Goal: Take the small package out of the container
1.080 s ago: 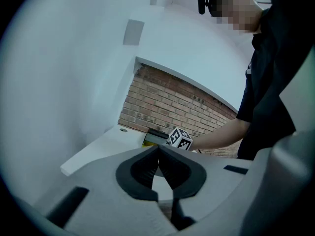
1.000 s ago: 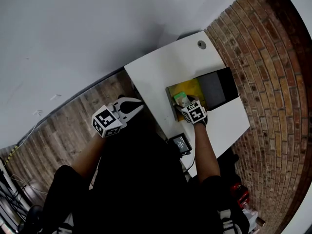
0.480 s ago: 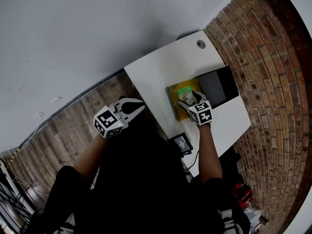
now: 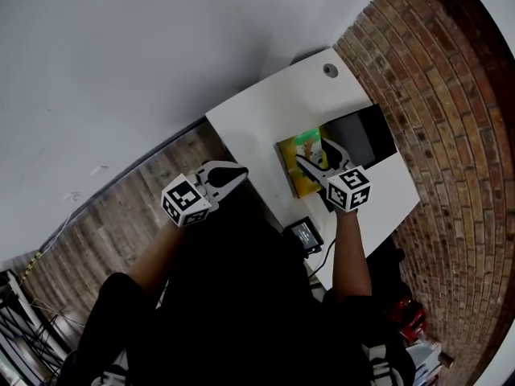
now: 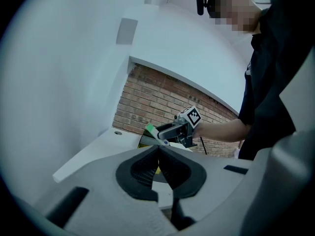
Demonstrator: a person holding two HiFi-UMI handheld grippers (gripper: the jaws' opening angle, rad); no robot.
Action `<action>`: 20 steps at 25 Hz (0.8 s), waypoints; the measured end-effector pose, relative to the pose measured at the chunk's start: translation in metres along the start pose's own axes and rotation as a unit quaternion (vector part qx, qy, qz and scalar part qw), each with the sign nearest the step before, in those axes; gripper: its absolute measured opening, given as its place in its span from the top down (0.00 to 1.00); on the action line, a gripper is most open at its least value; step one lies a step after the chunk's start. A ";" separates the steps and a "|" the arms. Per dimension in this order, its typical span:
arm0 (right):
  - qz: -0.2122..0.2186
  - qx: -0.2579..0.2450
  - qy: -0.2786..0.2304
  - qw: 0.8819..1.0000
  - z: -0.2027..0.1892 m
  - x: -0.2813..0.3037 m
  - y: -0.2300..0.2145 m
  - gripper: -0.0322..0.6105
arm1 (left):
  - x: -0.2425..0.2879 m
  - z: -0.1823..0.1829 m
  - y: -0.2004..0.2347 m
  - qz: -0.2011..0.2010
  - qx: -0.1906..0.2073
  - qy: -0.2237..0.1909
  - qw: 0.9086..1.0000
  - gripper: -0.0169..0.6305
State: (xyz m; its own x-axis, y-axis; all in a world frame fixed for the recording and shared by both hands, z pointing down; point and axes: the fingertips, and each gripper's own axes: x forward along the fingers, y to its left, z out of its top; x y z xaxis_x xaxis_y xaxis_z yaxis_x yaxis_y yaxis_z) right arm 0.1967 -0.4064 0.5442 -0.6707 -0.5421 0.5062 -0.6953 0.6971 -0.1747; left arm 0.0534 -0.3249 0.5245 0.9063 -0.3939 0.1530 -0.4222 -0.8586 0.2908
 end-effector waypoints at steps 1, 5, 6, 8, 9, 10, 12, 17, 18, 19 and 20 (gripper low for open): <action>0.012 0.013 -0.023 1.000 0.010 -0.004 0.004 0.42 | 0.001 0.001 0.000 0.000 0.000 -0.001 1.000 0.95; 0.051 0.055 -0.102 0.992 0.044 -0.023 0.020 0.42 | 0.004 0.008 -0.001 -0.003 0.007 -0.006 1.000 0.95; 0.059 0.059 -0.117 0.990 0.051 -0.028 0.023 0.42 | 0.005 0.011 -0.002 -0.003 0.008 -0.007 1.000 0.95; 0.072 0.068 -0.144 0.985 0.062 -0.038 0.029 0.42 | 0.005 0.017 -0.004 -0.003 0.008 -0.010 1.000 0.95; 0.079 0.073 -0.158 0.982 0.068 -0.043 0.032 0.42 | 0.005 0.020 -0.006 -0.004 0.009 -0.012 1.000 0.95; 0.086 0.077 -0.171 0.978 0.074 -0.048 0.036 0.42 | 0.004 0.025 -0.007 -0.005 0.011 -0.014 1.000 0.95; 0.098 0.086 -0.198 0.972 0.085 -0.058 0.043 0.42 | 0.001 0.034 -0.010 -0.007 0.020 -0.022 1.000 0.95; 0.143 0.119 -0.257 0.948 0.099 -0.082 0.060 0.42 | -0.004 0.055 -0.014 -0.007 0.038 -0.038 0.999 0.95; 0.152 0.126 -0.268 0.943 0.101 -0.086 0.062 0.42 | -0.004 0.057 -0.015 -0.008 0.042 -0.039 0.998 0.95; 0.161 0.130 -0.279 0.938 0.103 -0.090 0.064 0.42 | -0.005 0.061 -0.016 -0.008 0.046 -0.040 0.998 0.95; 0.167 0.131 -0.290 0.933 0.106 -0.093 0.066 0.42 | -0.005 0.065 -0.017 -0.009 0.051 -0.042 0.998 0.95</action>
State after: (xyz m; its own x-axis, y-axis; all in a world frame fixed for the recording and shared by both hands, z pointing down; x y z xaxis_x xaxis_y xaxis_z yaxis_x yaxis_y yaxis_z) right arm 0.1866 -0.3596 0.3962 -0.8356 -0.5306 -0.1420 -0.4104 0.7750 -0.4806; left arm 0.0567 -0.3299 0.4574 0.9134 -0.4014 0.0672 -0.4066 -0.8927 0.1945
